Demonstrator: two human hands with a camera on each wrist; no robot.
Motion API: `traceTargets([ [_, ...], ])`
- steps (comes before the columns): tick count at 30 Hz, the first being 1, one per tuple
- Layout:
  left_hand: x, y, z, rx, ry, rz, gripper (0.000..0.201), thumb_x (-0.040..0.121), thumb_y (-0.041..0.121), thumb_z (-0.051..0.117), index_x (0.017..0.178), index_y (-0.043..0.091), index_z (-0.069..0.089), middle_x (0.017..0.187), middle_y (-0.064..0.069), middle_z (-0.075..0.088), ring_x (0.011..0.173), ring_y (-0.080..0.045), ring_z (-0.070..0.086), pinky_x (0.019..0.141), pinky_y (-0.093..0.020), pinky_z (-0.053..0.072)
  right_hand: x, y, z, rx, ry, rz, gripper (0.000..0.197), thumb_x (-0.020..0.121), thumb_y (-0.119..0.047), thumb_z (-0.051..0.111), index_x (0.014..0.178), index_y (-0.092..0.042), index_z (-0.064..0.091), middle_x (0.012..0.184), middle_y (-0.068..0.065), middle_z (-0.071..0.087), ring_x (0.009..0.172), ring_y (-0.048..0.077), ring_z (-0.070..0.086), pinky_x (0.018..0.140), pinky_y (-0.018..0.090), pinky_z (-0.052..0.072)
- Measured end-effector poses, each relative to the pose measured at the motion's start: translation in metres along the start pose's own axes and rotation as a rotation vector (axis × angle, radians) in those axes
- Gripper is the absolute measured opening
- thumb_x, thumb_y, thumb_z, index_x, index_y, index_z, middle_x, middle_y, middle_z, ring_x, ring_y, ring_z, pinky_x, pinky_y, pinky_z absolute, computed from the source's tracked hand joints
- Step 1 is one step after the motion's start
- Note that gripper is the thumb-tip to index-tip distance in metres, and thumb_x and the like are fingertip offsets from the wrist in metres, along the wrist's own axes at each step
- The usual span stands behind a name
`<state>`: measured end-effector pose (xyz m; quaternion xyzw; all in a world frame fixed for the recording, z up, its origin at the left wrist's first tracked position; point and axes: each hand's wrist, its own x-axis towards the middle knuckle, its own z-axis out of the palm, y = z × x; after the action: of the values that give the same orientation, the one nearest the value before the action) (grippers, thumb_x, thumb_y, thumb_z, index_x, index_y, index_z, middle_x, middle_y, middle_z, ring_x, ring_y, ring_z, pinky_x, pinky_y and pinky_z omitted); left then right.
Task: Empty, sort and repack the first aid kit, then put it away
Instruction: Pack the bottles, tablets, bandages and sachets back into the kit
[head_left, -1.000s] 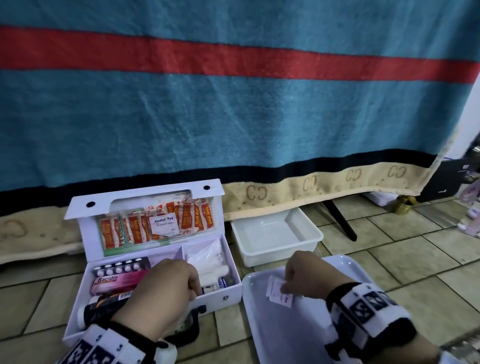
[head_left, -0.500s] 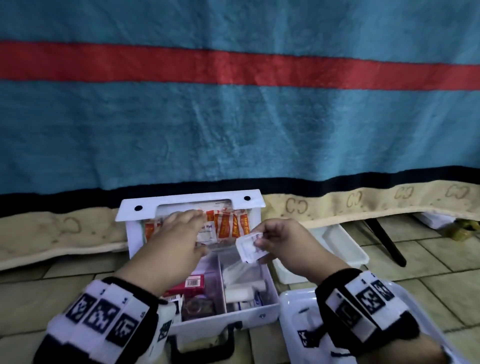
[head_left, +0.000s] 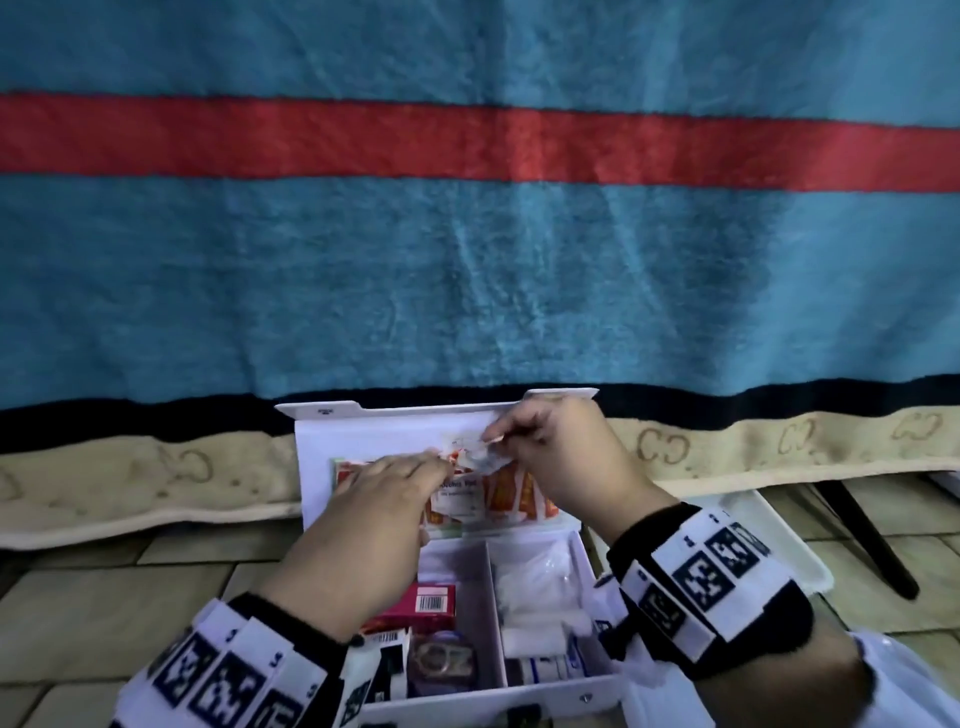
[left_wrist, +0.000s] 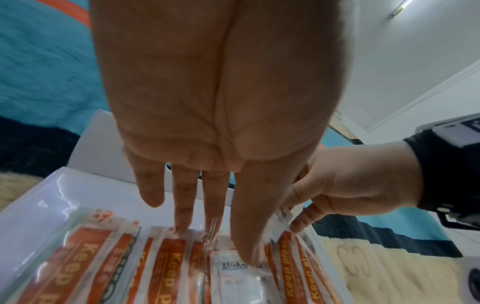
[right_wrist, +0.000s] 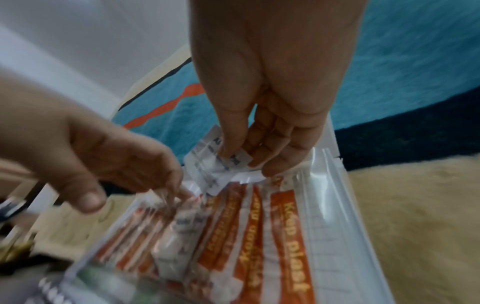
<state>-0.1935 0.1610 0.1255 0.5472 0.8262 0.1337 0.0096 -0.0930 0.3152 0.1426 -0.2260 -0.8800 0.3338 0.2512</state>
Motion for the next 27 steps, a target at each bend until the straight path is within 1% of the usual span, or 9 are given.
traceTargets([
  [2, 0.0, -0.001, 0.0, -0.018, -0.006, 0.002, 0.063, 0.092, 0.011, 0.053, 0.143, 0.035, 0.025, 0.156, 0.015, 0.016, 0.143, -0.007, 0.015, 0.116, -0.026, 0.014, 0.003, 0.001, 0.002, -0.206, -0.068, -0.048, 0.021, 0.079, -0.001, 0.062, 0.086, -0.016, 0.075, 0.09, 0.0, 0.07, 0.081, 0.011, 0.064, 0.077, 0.023, 0.051],
  [4, 0.0, -0.003, 0.0, -0.034, -0.015, 0.002, 0.064, 0.091, 0.012, 0.055, 0.143, 0.036, 0.026, 0.156, 0.016, 0.016, 0.143, -0.007, 0.015, 0.116, -0.025, 0.013, 0.006, 0.001, 0.0, -0.345, -0.131, -0.063, 0.022, 0.079, -0.005, 0.063, 0.09, -0.019, 0.074, 0.094, 0.002, 0.07, 0.089, 0.019, 0.064, 0.08, 0.03, 0.051],
  [10, 0.001, -0.003, -0.001, -0.048, -0.023, -0.005, 0.064, 0.091, 0.014, 0.057, 0.143, 0.036, 0.026, 0.156, 0.016, 0.016, 0.143, -0.007, 0.015, 0.117, -0.026, 0.012, 0.013, -0.016, -0.01, -0.625, -0.291, -0.135, 0.035, 0.079, 0.004, 0.054, 0.099, -0.016, 0.073, 0.104, 0.006, 0.064, 0.098, 0.024, 0.061, 0.081, 0.03, 0.051],
  [15, 0.0, -0.004, 0.0, -0.052, -0.036, -0.002, 0.065, 0.09, 0.017, 0.058, 0.143, 0.035, 0.026, 0.157, 0.015, 0.014, 0.144, -0.007, 0.014, 0.117, -0.025, 0.011, 0.018, -0.017, -0.001, -0.672, -0.255, -0.088, 0.025, 0.077, 0.002, 0.058, 0.088, -0.015, 0.072, 0.092, 0.007, 0.069, 0.094, 0.028, 0.062, 0.075, 0.032, 0.052],
  [20, -0.002, -0.005, 0.0, -0.056, -0.04, 0.007, 0.062, 0.089, 0.019, 0.06, 0.14, 0.036, 0.029, 0.157, 0.014, 0.015, 0.144, -0.007, 0.015, 0.117, -0.026, 0.013, 0.015, -0.022, 0.006, -0.729, -0.27, -0.047, 0.024, 0.077, 0.005, 0.053, 0.088, -0.009, 0.07, 0.095, 0.013, 0.067, 0.092, 0.031, 0.064, 0.073, 0.034, 0.052],
  [22, -0.002, -0.005, -0.001, -0.051, -0.042, 0.006, 0.061, 0.089, 0.02, 0.06, 0.139, 0.037, 0.03, 0.156, 0.015, 0.016, 0.143, -0.008, 0.017, 0.117, -0.027, 0.016, 0.013, -0.025, 0.006, -0.767, -0.3, -0.038, 0.022, 0.077, 0.007, 0.051, 0.077, -0.011, 0.064, 0.08, 0.011, 0.06, 0.087, 0.03, 0.062, 0.067, 0.032, 0.048],
  [24, -0.001, -0.006, -0.001, -0.052, -0.04, 0.005, 0.059, 0.088, 0.021, 0.06, 0.138, 0.037, 0.032, 0.156, 0.015, 0.017, 0.142, -0.008, 0.019, 0.116, -0.027, 0.019, 0.01, -0.03, 0.005, -0.8, -0.324, -0.011, 0.025, 0.076, 0.01, 0.048, 0.061, -0.009, 0.045, 0.064, 0.006, 0.043, 0.077, 0.028, 0.054, 0.064, 0.031, 0.041],
  [25, 0.0, -0.006, 0.0, -0.056, -0.04, 0.004, 0.059, 0.088, 0.021, 0.06, 0.138, 0.037, 0.032, 0.156, 0.015, 0.018, 0.142, -0.008, 0.02, 0.116, -0.027, 0.019, 0.008, -0.034, 0.005, -0.81, -0.338, -0.009, 0.03, 0.076, 0.012, 0.047, 0.057, -0.009, 0.04, 0.064, 0.005, 0.042, 0.076, 0.028, 0.053, 0.064, 0.031, 0.04],
  [27, 0.001, -0.007, 0.001, -0.059, -0.038, 0.001, 0.063, 0.086, 0.023, 0.062, 0.14, 0.034, 0.032, 0.156, 0.013, 0.019, 0.142, -0.009, 0.02, 0.117, -0.028, 0.019, 0.001, -0.042, 0.005, -0.827, -0.359, -0.027, 0.029, 0.079, 0.012, 0.045, 0.059, -0.01, 0.042, 0.082, 0.011, 0.059, 0.087, 0.032, 0.061, 0.068, 0.034, 0.044],
])
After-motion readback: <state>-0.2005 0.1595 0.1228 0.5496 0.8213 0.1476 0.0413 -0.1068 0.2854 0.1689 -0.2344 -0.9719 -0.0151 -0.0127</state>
